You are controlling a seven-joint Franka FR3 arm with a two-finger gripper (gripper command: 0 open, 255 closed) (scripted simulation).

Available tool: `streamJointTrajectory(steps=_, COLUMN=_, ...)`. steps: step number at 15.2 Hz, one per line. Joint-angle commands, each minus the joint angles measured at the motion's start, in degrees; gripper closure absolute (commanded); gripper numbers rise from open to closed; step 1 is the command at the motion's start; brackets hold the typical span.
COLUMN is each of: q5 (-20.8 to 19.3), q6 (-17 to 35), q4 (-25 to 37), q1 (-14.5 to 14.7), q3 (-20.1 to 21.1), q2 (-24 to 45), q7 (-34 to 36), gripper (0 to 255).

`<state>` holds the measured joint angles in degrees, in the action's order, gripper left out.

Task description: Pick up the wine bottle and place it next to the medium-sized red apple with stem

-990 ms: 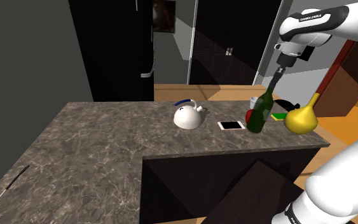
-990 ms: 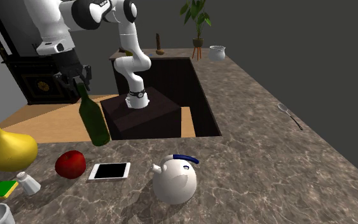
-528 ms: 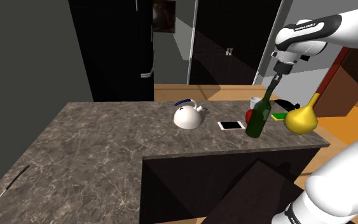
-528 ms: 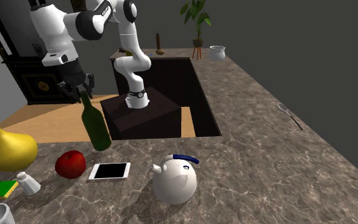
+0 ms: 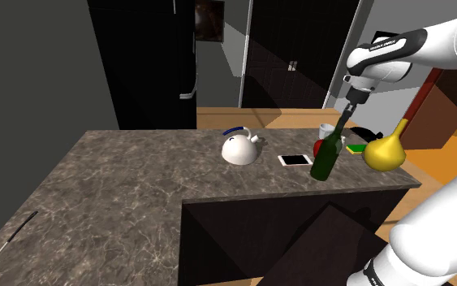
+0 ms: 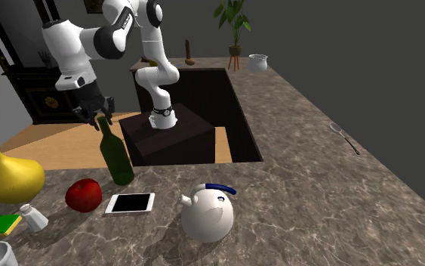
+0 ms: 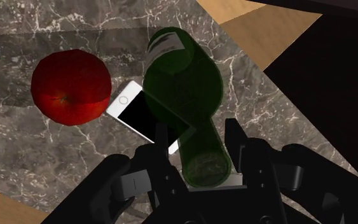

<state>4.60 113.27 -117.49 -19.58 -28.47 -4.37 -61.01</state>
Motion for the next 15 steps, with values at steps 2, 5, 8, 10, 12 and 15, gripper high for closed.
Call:
streamJointTrajectory(steps=2, q5=0.02, q6=0.26, q4=-0.22, q1=0.02, q3=0.02, q2=-0.02, q7=0.02, gripper=255)
streamJointTrajectory(steps=5, q5=0.02, q6=0.26, q4=-0.22, q1=0.02, q3=0.02, q2=-0.02, q7=0.02, gripper=255)
streamJointTrajectory(steps=8, q5=0.02, q6=0.26, q4=-0.22, q1=0.02, q3=0.02, q2=-0.02, q7=0.02, gripper=0)
streamJointTrajectory(steps=10, q5=0.02, q6=0.27, q4=-0.22, q1=0.02, q3=0.02, q2=-0.02, q7=0.02, gripper=0)
streamJointTrajectory(steps=12, q5=0.02, q6=0.27, q4=-0.22, q1=0.02, q3=0.02, q2=-0.02, q7=0.02, gripper=0)
streamJointTrajectory(steps=15, q5=-0.74, q6=-5.39, q4=4.41, q1=-0.13, q3=0.0, q2=-1.2, q7=0.55, gripper=0)
